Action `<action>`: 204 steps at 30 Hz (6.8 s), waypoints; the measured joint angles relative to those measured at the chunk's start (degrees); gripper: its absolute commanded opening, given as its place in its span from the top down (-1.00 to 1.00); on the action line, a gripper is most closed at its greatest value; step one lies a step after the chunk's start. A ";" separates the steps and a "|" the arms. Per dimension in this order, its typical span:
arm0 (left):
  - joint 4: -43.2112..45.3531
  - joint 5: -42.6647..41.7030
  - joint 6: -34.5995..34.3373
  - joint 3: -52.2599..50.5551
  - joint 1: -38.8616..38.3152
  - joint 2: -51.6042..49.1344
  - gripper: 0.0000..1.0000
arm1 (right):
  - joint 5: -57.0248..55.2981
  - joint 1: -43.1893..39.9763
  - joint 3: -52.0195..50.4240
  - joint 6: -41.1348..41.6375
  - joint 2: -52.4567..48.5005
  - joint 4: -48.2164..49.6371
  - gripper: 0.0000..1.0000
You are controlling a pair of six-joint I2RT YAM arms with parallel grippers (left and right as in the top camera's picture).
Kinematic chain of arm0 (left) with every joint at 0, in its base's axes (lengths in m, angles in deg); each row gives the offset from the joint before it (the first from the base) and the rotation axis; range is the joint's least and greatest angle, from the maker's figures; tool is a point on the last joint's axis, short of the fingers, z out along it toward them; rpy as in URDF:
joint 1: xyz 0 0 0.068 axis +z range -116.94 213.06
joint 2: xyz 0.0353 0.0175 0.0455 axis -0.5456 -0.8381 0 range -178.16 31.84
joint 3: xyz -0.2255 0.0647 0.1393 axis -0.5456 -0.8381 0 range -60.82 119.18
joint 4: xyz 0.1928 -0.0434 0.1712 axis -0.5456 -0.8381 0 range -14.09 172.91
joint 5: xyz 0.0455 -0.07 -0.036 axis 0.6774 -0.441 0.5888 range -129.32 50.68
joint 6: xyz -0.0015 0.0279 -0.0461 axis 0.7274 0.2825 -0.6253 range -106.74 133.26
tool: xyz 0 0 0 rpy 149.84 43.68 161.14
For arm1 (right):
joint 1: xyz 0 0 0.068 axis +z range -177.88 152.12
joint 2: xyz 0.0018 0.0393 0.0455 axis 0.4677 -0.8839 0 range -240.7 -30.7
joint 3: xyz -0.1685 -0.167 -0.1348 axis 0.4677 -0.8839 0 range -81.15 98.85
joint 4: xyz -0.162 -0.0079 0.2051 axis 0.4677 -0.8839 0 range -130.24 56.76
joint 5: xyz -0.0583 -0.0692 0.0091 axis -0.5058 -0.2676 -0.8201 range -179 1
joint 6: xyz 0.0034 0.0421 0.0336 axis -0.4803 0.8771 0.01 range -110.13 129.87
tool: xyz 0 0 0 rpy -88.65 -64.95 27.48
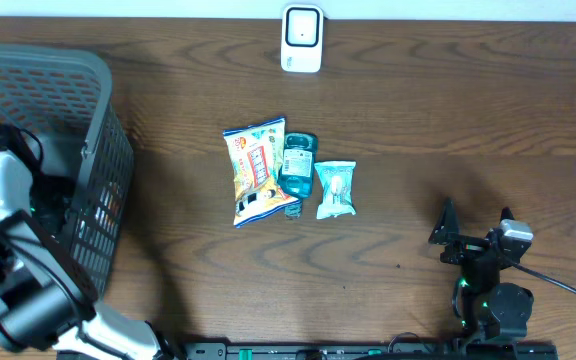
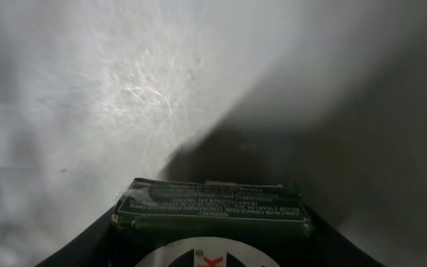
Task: Scan the item barcode
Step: 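Reach the left gripper into the basket and grasp the green tub, then lift the green tub out and set it right of the wipes pack, then reach the left gripper into the basket and grasp the small orange box, then carry the orange box out and place it above the green tub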
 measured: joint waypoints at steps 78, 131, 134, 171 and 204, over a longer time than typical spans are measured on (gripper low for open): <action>24.92 -1.46 7.17 9.64 -82.51 -16.46 -0.96 | 0.00 0.00 0.00 0.00 0.00 0.02 -0.98; -24.20 6.01 -56.85 16.92 -10.40 12.52 -0.95 | 0.00 0.00 0.00 0.00 0.00 0.02 -0.99; -23.89 4.72 -58.42 16.90 -10.38 8.11 -0.96 | 0.00 0.00 0.00 0.00 0.00 0.02 -0.99; -17.42 -7.80 -16.24 16.11 -10.40 -11.43 -0.95 | 0.00 0.00 0.00 0.00 0.00 0.02 -0.99; -22.97 -9.60 -6.01 22.62 1.03 1.90 0.21 | 0.00 0.00 0.00 0.02 0.00 0.02 -0.99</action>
